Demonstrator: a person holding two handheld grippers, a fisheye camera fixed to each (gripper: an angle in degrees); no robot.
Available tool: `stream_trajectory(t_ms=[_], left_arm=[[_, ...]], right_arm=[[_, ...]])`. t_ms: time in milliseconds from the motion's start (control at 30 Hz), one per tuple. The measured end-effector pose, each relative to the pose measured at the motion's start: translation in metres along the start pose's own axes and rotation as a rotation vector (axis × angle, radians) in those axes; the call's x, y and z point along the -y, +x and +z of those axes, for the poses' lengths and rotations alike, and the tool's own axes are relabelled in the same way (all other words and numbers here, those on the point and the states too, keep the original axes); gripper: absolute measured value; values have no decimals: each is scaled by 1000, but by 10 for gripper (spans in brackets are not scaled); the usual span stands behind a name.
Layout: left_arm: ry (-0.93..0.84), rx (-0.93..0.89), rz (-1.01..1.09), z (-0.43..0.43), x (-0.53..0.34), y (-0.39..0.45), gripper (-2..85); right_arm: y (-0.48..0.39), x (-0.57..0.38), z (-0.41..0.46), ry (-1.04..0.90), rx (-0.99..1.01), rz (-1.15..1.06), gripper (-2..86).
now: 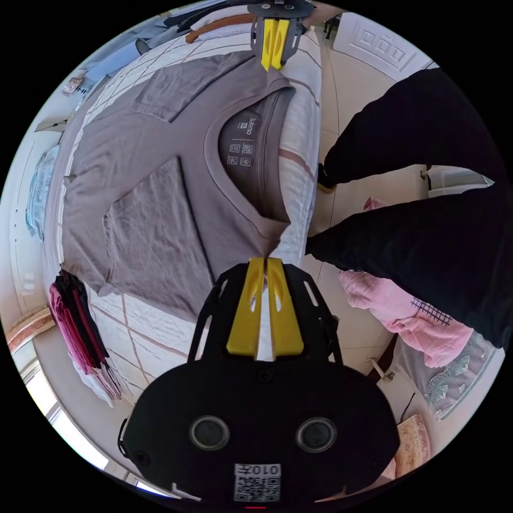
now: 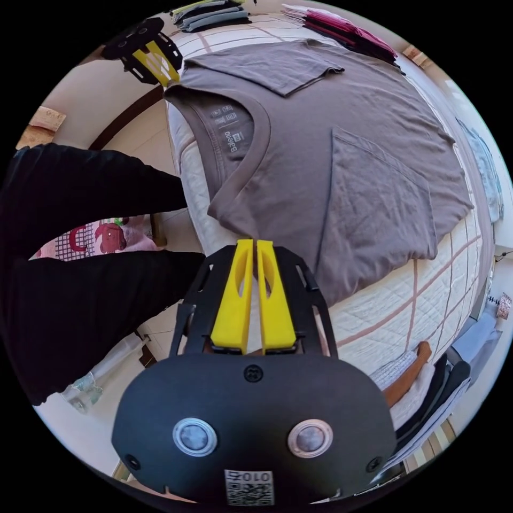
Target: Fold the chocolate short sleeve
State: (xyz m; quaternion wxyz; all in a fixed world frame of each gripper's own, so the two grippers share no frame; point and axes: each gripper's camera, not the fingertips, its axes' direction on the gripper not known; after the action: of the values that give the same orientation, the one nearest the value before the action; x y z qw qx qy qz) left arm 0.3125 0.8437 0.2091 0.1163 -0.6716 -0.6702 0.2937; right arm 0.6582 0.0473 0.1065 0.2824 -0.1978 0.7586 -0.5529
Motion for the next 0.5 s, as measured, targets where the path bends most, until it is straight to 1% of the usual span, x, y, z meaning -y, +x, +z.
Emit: stream_trajectory(t_ms=[67, 300, 500], left_arm=[[-11, -9, 6, 3, 7, -3, -3], [-57, -13, 33, 11, 33, -9, -3], [-76, -112, 69, 23, 43, -13, -3]], right_arm=[[-2, -5, -2, -7, -23, -15, 31], [14, -15, -11, -30, -1, -56, 30], [9, -28, -5, -63, 79, -69, 28]])
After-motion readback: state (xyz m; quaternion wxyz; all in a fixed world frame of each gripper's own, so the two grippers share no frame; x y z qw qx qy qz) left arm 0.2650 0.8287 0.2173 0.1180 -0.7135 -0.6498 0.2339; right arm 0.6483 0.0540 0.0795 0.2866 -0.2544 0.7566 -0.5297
